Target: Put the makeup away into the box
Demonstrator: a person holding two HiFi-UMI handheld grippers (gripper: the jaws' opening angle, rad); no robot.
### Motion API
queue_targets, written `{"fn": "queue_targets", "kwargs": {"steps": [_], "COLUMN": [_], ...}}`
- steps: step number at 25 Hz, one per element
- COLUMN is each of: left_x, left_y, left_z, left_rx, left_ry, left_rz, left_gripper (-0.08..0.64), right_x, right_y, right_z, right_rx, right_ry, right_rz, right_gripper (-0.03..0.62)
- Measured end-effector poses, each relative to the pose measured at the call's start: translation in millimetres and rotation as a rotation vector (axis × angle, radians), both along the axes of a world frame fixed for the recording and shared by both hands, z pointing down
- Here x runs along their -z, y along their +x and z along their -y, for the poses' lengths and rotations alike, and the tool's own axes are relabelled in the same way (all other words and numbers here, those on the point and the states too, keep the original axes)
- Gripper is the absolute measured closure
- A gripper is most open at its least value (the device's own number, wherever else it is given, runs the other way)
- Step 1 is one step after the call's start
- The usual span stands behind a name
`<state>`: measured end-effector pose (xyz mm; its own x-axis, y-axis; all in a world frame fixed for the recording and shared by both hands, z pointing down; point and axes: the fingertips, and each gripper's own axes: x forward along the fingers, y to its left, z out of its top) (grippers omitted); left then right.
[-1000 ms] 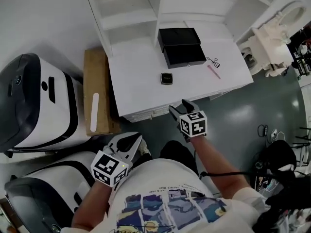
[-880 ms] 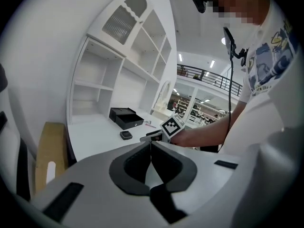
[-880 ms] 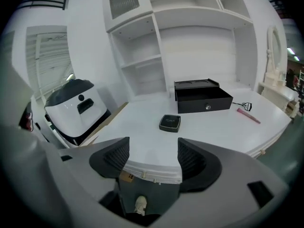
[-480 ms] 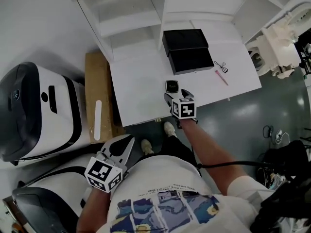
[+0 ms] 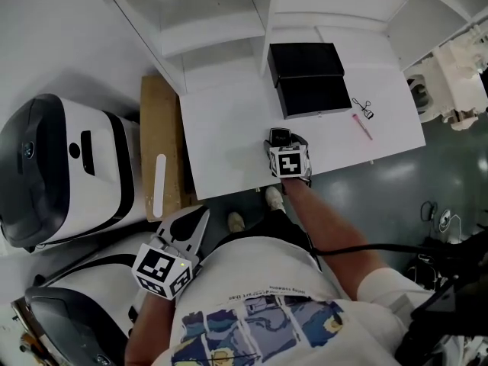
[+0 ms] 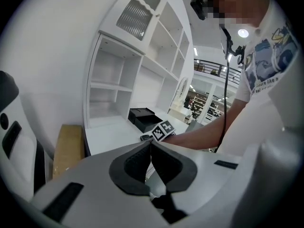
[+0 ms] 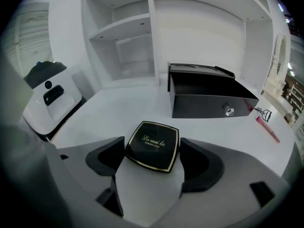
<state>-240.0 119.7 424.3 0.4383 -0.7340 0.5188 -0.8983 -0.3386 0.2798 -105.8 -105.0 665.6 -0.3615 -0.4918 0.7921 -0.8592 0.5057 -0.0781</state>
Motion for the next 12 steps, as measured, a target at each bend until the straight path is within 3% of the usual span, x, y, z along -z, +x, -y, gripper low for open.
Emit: {"fn": "queue_targets", "kwargs": {"steps": [7, 12], "left_x": [1.3, 4.3], "left_y": [3.7, 15.6], "left_z": [18.6, 35.0], "left_rx": [0.0, -0.021], "left_ry": [0.006, 0.02], "left_rz": [-0.004, -0.006], "left_gripper": [0.546, 0.546], "right_x": [1.9, 5.5], "right_y": [5.0, 10.9], "right_z": [-9.1, -13.2], "right_rx": [0.178, 0.234], "right_ry": [-0.017, -0.032], "right_rz": [0.016, 0.014], "right_gripper": [0.24, 0.242]}}
